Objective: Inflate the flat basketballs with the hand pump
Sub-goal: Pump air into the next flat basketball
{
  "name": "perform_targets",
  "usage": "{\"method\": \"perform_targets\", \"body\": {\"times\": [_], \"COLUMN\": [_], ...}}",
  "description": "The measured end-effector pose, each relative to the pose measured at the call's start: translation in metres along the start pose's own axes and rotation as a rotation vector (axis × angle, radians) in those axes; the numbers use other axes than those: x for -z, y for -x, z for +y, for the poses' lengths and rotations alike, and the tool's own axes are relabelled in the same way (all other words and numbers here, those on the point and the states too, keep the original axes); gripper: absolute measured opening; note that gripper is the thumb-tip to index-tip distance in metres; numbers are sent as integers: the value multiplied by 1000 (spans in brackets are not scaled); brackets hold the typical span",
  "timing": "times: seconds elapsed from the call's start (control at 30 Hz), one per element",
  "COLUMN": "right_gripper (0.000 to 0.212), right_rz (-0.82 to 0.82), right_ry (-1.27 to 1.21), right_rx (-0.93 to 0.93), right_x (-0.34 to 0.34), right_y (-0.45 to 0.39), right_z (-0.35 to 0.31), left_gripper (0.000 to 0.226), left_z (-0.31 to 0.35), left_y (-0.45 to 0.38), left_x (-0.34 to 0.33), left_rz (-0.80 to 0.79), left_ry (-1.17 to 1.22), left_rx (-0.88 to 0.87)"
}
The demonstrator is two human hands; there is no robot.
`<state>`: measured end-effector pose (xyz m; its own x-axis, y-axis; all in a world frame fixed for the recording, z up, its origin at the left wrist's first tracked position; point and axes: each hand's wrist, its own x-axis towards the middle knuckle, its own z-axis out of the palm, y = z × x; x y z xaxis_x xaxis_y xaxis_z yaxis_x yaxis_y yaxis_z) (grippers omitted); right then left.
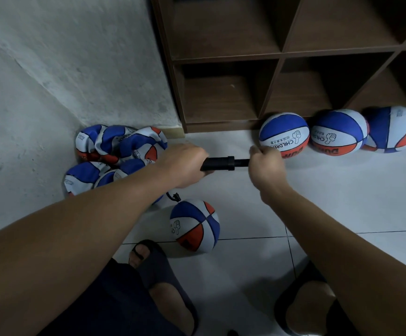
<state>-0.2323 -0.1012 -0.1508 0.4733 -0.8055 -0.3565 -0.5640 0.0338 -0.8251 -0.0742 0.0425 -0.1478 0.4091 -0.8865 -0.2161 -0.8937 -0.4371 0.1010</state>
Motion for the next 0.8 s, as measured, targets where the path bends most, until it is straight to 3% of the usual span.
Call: {"method": "perform_targets", "body": {"times": [0.3, 0.47, 0.67, 0.8], "right_gripper": [31, 25, 9, 13], "right_rz": [-99, -128, 52, 91], "right_ry": [-18, -65, -159, -63], "right_rx": [-72, -136, -251, -135], "right_x": [-15, 0, 46, 32], "right_y": [5, -7, -38, -27], "right_z": [1, -6, 1, -3], "left_gripper": [29, 33, 37, 34], "left_z": [10, 6, -30, -9], "left_y": [1, -1, 4, 5], "left_x": [0, 2, 8, 5], "left_rz": [-19, -45, -124, -113], "left_ry": [-52, 51, 129, 132], "left_rx": [-44, -30, 84, 66]}}
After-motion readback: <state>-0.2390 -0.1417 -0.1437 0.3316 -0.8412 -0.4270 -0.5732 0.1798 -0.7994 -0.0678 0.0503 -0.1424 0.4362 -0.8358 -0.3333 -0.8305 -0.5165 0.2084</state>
